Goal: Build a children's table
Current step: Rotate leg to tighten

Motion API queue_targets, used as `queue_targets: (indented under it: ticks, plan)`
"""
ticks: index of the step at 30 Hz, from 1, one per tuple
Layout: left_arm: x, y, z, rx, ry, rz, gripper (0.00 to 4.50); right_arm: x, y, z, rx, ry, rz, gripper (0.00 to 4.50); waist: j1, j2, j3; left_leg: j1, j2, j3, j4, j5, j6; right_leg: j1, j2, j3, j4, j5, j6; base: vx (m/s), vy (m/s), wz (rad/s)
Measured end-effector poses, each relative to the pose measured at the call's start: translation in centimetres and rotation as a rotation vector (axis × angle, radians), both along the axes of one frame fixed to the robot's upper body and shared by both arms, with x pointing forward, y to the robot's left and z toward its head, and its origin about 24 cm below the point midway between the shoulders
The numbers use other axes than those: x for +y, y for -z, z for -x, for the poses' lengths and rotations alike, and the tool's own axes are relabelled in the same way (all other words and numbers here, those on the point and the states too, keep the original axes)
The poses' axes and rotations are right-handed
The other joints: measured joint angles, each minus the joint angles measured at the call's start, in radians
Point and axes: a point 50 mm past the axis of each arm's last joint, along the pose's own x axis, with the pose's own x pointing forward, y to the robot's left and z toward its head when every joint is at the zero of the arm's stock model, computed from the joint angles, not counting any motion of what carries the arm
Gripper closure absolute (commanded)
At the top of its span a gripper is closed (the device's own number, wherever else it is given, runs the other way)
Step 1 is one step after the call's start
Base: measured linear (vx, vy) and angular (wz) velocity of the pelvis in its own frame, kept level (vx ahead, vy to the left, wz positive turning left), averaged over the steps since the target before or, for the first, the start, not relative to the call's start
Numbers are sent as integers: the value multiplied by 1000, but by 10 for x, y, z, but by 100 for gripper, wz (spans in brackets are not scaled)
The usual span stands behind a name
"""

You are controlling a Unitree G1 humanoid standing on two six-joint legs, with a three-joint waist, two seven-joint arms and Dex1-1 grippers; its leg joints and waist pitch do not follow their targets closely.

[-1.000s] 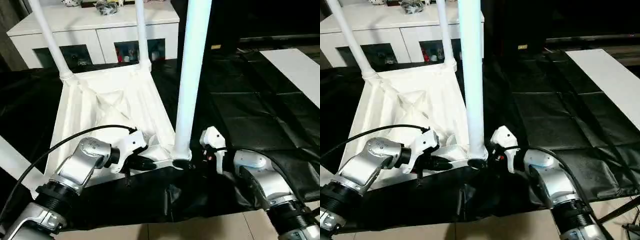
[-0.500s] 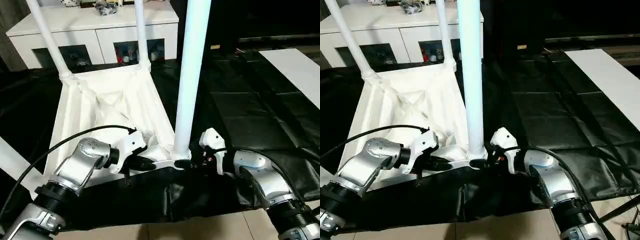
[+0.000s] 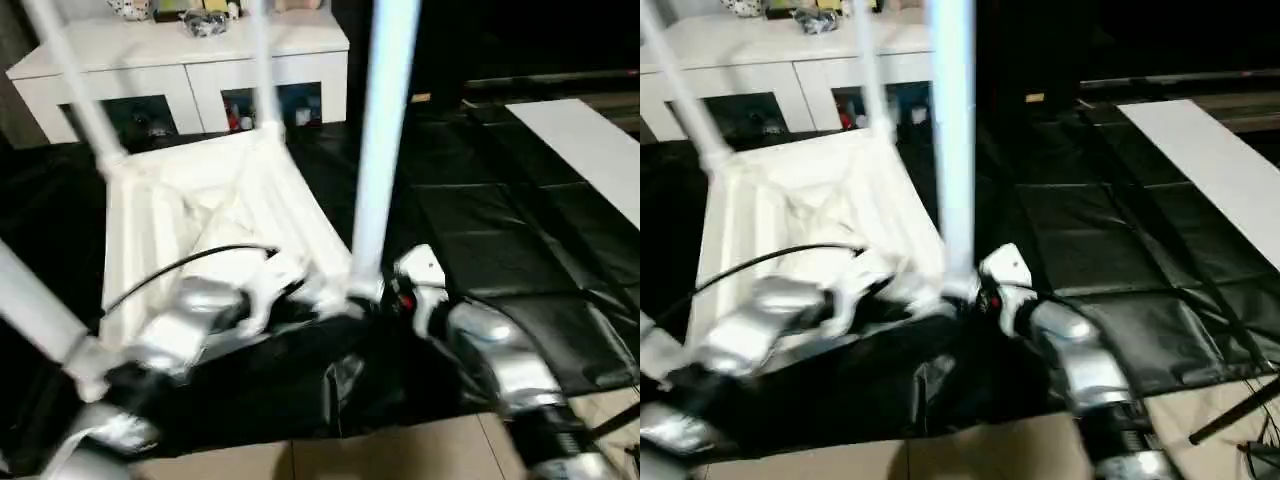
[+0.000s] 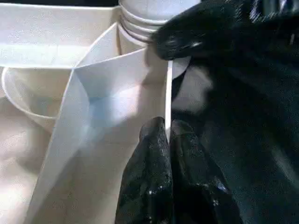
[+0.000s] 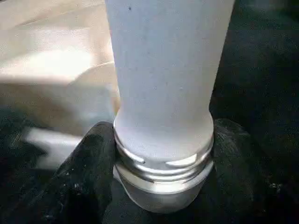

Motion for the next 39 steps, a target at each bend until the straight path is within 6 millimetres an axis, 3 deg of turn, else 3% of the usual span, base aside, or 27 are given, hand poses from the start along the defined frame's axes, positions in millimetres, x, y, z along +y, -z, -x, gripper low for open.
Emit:
queue_targets:
  ticks: [5,11,14,18,21,24,27,29,34,39]
  plan:
    - [-27,1,-10,-29,-85,-3,450,6,-1,-12,-9,172,45,180,5,3,-2,0,-2,0,0,0,0,0,-2,1,-1,-1,2,0,0,0]
    - [-32,1,-13,-64,-78,-16,450,7,-2,-17,-11,208,14,180,6,8,-3,-2,-2,-1,-1,0,0,0,-3,0,-1,2,0,0,0,0]
    - [-31,0,-13,-80,-58,-24,450,6,-3,-16,-16,209,2,111,7,8,-3,-3,-2,-1,-1,0,0,-1,-3,0,-2,2,0,0,0,0]
    - [-23,0,-13,-96,-29,-41,450,3,-5,-6,-53,147,-38,75,4,9,-3,-6,-2,0,-2,0,0,-1,-3,0,-3,0,3,0,0,0]
    - [-21,0,-12,-107,-8,-45,450,-5,-10,-2,-94,70,3,75,4,8,-2,-5,-2,0,-4,0,0,-1,-2,0,-3,0,4,0,0,0]
    - [-13,0,-10,-120,48,-46,450,-23,-14,17,-112,-112,45,75,8,7,-2,-4,-2,0,-7,0,0,-1,-2,0,-3,-3,8,0,0,0]
    - [-5,0,-8,-150,115,-49,450,-38,-9,31,-78,-182,53,75,9,9,-2,-5,-1,-1,-9,0,0,-2,-1,-1,-3,-4,9,0,0,0]
    - [-2,0,-5,-161,176,-45,450,-47,-9,35,-71,-183,48,75,11,12,-1,-6,-1,0,-9,0,0,-3,-1,-1,-4,-4,8,0,0,0]
    - [4,0,7,-131,346,-26,450,-101,-25,43,-88,-128,64,75,43,17,-2,-7,-2,5,-7,3,6,-1,-9,-5,-9,-6,9,0,0,0]
    - [13,0,14,-104,432,-4,450,-124,-24,44,-69,-52,101,75,36,18,-2,-9,-5,6,-5,2,10,-1,-13,-6,-10,-6,9,0,0,0]
